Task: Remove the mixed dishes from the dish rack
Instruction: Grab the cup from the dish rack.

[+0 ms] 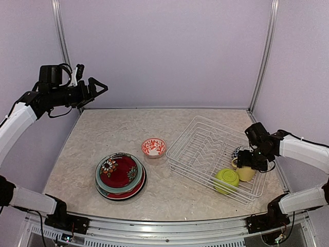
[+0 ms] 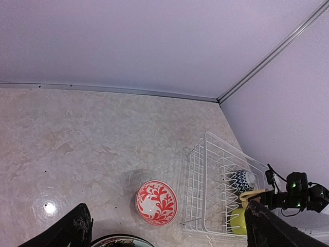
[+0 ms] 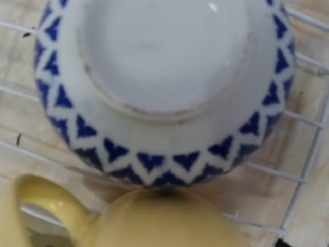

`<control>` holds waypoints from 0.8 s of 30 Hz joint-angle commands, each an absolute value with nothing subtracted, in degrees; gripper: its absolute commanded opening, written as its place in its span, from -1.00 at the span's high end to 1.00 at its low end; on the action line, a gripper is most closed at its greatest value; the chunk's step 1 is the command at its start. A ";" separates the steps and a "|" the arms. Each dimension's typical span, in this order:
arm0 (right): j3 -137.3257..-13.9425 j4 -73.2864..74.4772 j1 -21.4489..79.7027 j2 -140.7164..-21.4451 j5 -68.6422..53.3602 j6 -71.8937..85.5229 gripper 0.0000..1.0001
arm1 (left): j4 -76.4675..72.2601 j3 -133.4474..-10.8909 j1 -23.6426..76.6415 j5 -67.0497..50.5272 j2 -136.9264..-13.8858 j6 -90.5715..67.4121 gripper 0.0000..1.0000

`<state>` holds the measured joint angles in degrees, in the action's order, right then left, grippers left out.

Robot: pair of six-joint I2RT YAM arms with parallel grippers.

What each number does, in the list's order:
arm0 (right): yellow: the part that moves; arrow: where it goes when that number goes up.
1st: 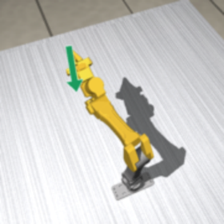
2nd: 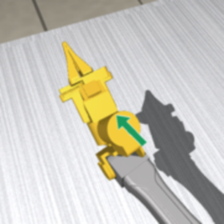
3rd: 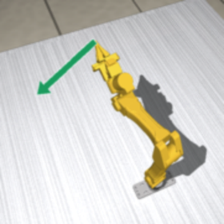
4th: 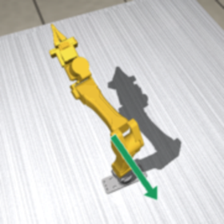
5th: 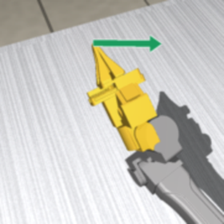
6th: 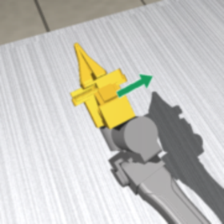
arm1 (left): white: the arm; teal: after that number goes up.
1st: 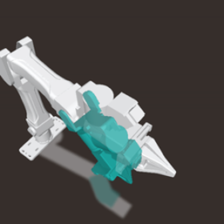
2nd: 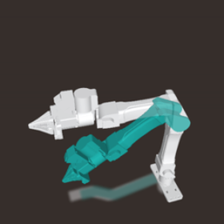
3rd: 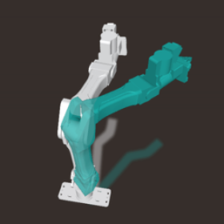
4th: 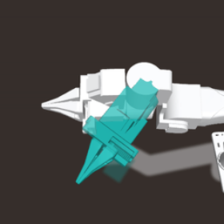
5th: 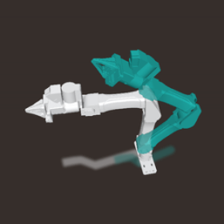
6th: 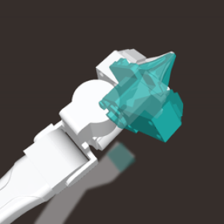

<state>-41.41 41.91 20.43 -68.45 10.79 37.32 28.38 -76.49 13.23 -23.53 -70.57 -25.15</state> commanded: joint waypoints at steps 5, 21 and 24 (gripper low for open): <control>-38.55 38.95 19.57 -62.97 14.45 40.64 -0.86 | 28.39 -77.43 13.50 -23.57 -70.13 -24.25 -0.98; -39.11 39.48 19.59 -62.23 11.11 39.80 -0.25 | 28.56 -77.44 13.88 -23.35 -70.25 -24.04 -0.98; -39.29 39.40 19.57 -60.63 10.63 39.68 0.03 | 28.56 -77.48 13.95 -23.24 -70.29 -24.04 -0.98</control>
<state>-39.05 38.24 20.12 -63.05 12.23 39.88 28.40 -76.49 13.58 -23.51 -70.59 -25.15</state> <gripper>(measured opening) 0.776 0.990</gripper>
